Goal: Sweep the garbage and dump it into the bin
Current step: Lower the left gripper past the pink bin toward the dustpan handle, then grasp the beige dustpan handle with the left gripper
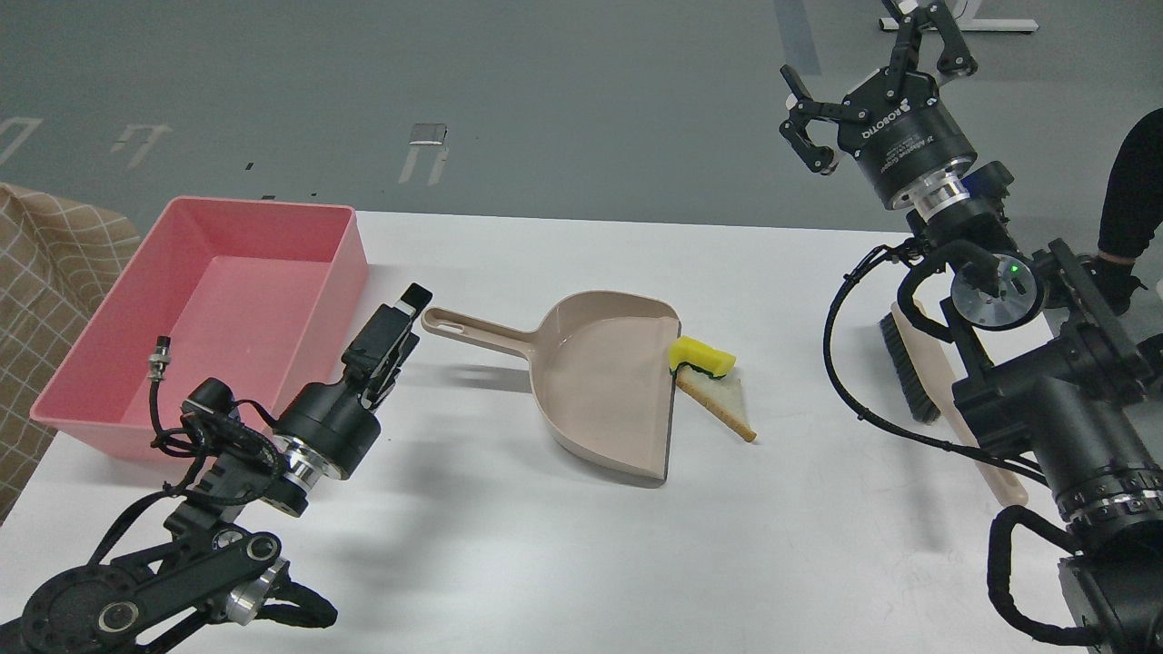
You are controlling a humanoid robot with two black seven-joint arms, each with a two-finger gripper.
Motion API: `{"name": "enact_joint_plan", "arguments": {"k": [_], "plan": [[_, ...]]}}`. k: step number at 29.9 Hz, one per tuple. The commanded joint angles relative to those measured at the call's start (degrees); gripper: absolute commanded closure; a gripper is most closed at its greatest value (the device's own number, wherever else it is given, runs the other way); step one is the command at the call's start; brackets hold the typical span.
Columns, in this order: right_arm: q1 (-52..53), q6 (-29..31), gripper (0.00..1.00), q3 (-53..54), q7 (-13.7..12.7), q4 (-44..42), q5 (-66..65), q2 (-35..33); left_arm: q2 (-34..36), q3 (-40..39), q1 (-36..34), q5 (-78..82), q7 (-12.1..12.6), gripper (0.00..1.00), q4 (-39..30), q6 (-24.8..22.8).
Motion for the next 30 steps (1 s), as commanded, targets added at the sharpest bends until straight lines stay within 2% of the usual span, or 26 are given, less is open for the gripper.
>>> {"name": "enact_joint_plan", "arguments": {"k": [1, 22, 26, 30], "plan": [[0.09, 0.0, 0.0, -0.12, 0.01, 0.09, 0.01, 0.05, -1.7, -0.01, -0.02, 1.4, -0.08, 0.02, 2.51, 0.01], [-1.84, 0.0, 0.0, -0.3, 0.01, -0.27, 0.01, -0.03, -12.16, 0.25, -3.53, 8.44, -0.08, 0.02, 17.63, 0.18], [-2.02, 0.0, 0.0, -0.3, 0.01, -0.27, 0.01, -0.03, -12.43, 3.68, -5.37, 8.44, -0.08, 0.02, 19.66, 1.9], [-2.46, 0.0, 0.0, -0.3, 0.01, 0.0, 0.01, -0.03, -13.13, 10.62, -8.71, 8.27, -0.08, 0.02, 22.56, 1.9]]}}
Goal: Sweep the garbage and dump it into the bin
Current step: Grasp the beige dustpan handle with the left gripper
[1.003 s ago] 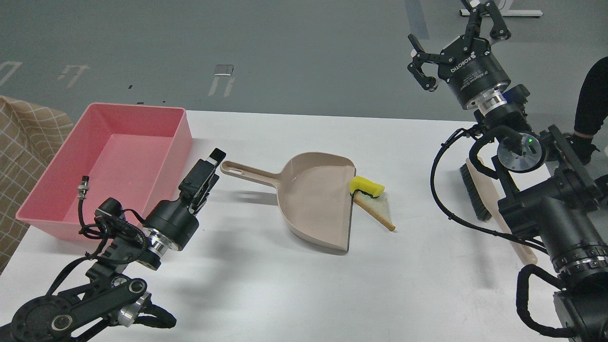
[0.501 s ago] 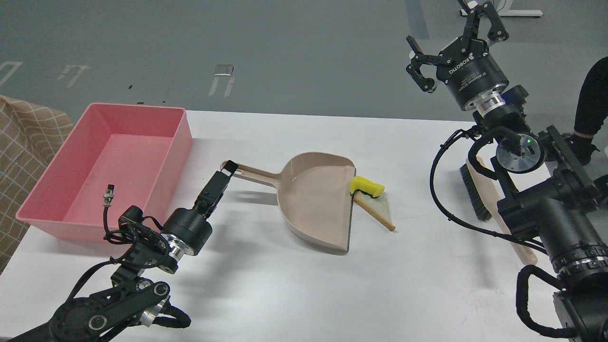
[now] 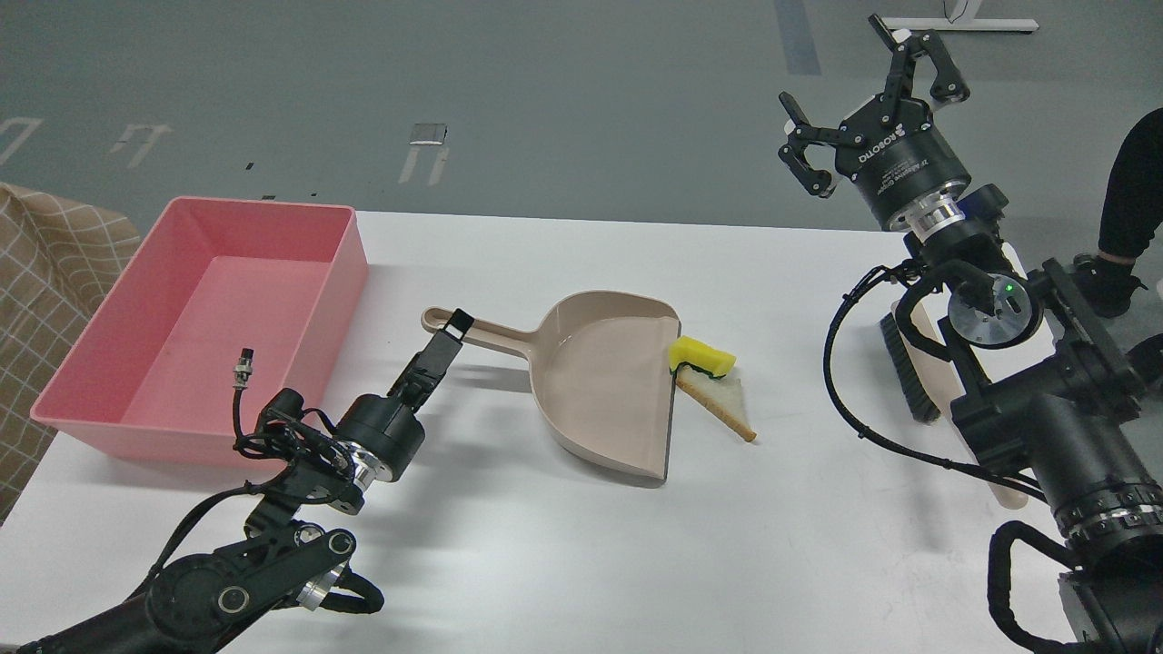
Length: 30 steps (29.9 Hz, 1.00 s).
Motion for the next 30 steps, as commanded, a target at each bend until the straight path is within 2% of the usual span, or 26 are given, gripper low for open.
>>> {"name": "enact_joint_plan", "arguments": {"k": [1, 10, 25, 28, 30], "plan": [[-0.29, 0.0, 0.0, 0.0, 0.0, 0.24, 0.0, 0.02, -1.07, 4.47, -2.23, -0.17, 0.1, 0.02, 2.2, 0.12], [-0.91, 0.0, 0.0, 0.0, 0.0, 0.33, 0.0, 0.02, -4.5, 4.56, -3.72, -0.53, 0.18, 0.02, 7.73, 0.12], [-1.43, 0.0, 0.0, 0.0, 0.0, 0.51, 0.0, 0.1, -4.59, 4.03, -6.89, -1.05, 0.62, 0.02, 13.09, 0.12], [-1.43, 0.0, 0.0, 0.0, 0.0, 0.5, 0.0, 0.1, -4.68, 4.03, -7.24, -1.05, 1.06, 0.03, 13.8, 0.12], [-1.43, 0.0, 0.0, 0.0, 0.09, 0.51, 0.0, 0.1, -4.68, 4.12, -7.42, -1.05, 1.06, 0.07, 13.8, 0.12]]}}
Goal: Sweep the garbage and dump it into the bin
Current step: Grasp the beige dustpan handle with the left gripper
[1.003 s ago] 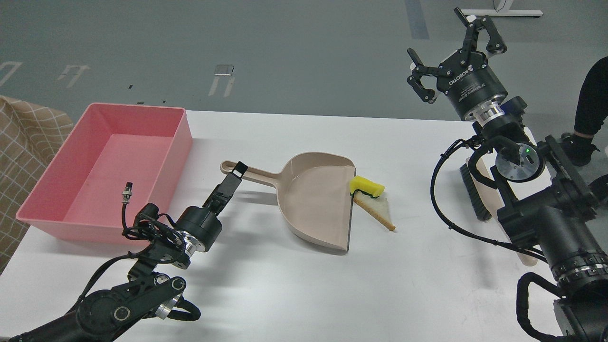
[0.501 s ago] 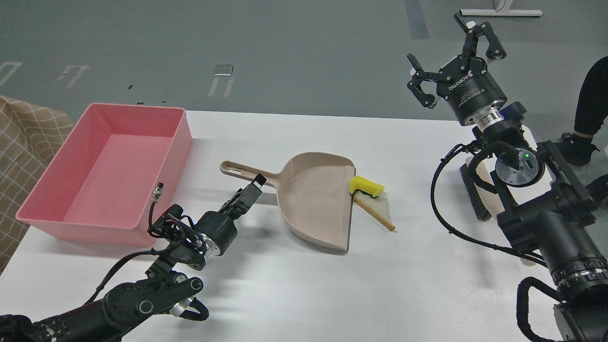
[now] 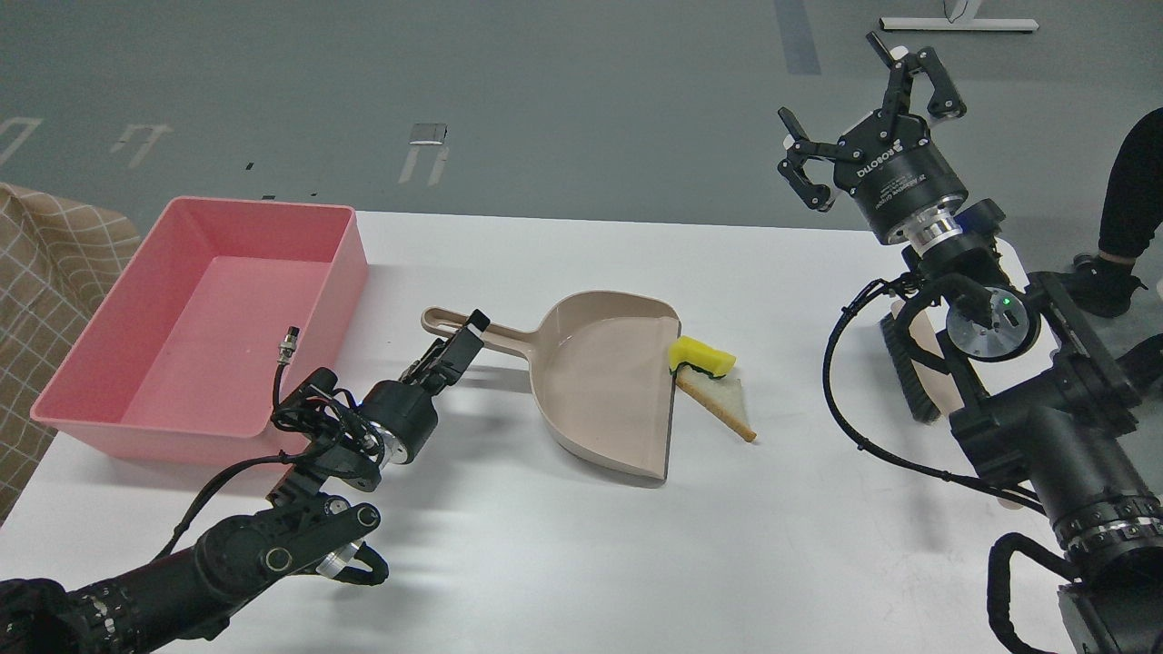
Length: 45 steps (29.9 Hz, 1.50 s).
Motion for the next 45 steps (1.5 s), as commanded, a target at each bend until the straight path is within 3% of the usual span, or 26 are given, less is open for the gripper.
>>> {"name": "enact_joint_plan", "arguments": {"k": [1, 12, 23, 31, 37, 45], "plan": [[0.0, 0.0, 0.0, 0.0, -0.02, 0.0, 0.0, 0.0, -0.05, 0.17, -0.46, -0.01, 0.12, 0.12, 0.24, -0.01], [-0.26, 0.0, 0.0, 0.0, -0.02, 0.0, 0.0, 0.0, -0.48, 0.17, -0.9, -0.18, 0.21, 0.16, 0.68, -0.01], [-0.35, 0.0, 0.0, 0.0, -0.02, -0.17, 0.0, 0.0, -0.48, 0.43, -1.16, -0.27, 0.21, 0.32, 0.68, -0.01], [-0.35, 0.0, 0.0, 0.0, 0.07, -0.26, 0.0, 0.0, -1.1, 0.52, -1.08, -0.36, 0.21, 0.56, 0.68, -0.01], [-0.35, 0.0, 0.0, 0.0, -0.02, -0.26, 0.0, 0.0, -1.19, 0.61, -0.99, -0.27, 0.74, 0.99, 0.68, -0.01], [-0.35, 0.0, 0.0, 0.0, -0.02, -0.17, 0.0, -0.09, -1.19, 1.31, -1.34, -0.18, 0.56, 1.0, 0.59, -0.01]]}}
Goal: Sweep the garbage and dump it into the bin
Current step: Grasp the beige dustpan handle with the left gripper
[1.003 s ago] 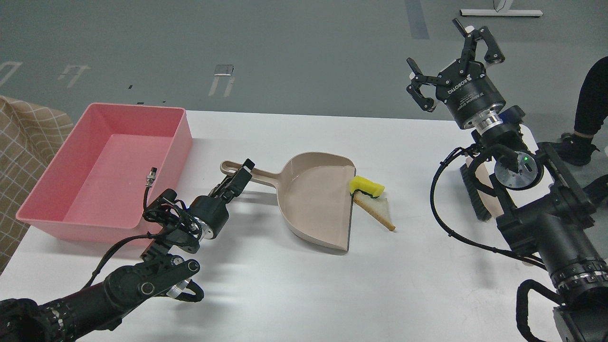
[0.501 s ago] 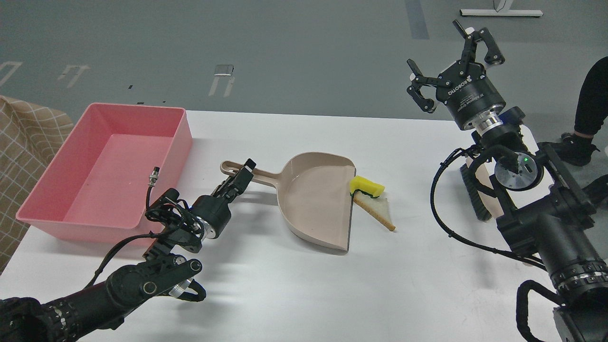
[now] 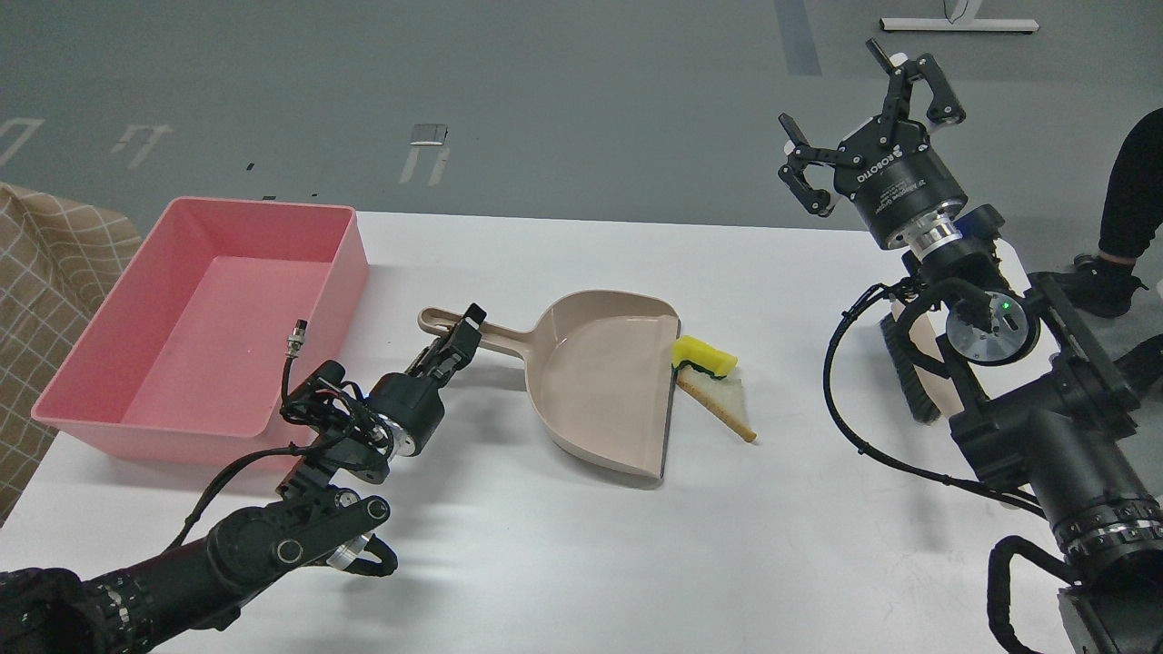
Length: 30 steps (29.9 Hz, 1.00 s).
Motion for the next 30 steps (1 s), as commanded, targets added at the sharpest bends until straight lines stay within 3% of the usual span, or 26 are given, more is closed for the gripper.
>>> {"name": "enact_joint_plan", "arguments": {"k": [1, 10, 30], "plan": [[0.02, 0.0, 0.0, 0.0, 0.0, 0.17, 0.0, -0.09, 0.0, 0.09, 0.01, 0.09, -0.15, 1.0, -0.16, -0.03], [0.02, 0.0, 0.0, -0.44, -0.61, 0.52, -0.09, -0.97, 0.0, 0.18, -0.08, 0.35, 0.03, 1.0, -0.6, -0.03], [4.24, 0.0, 0.0, -16.61, -0.7, 0.25, -0.7, -13.97, 0.71, 4.22, -4.04, 0.44, 0.73, 1.0, -0.08, -0.03]]}}
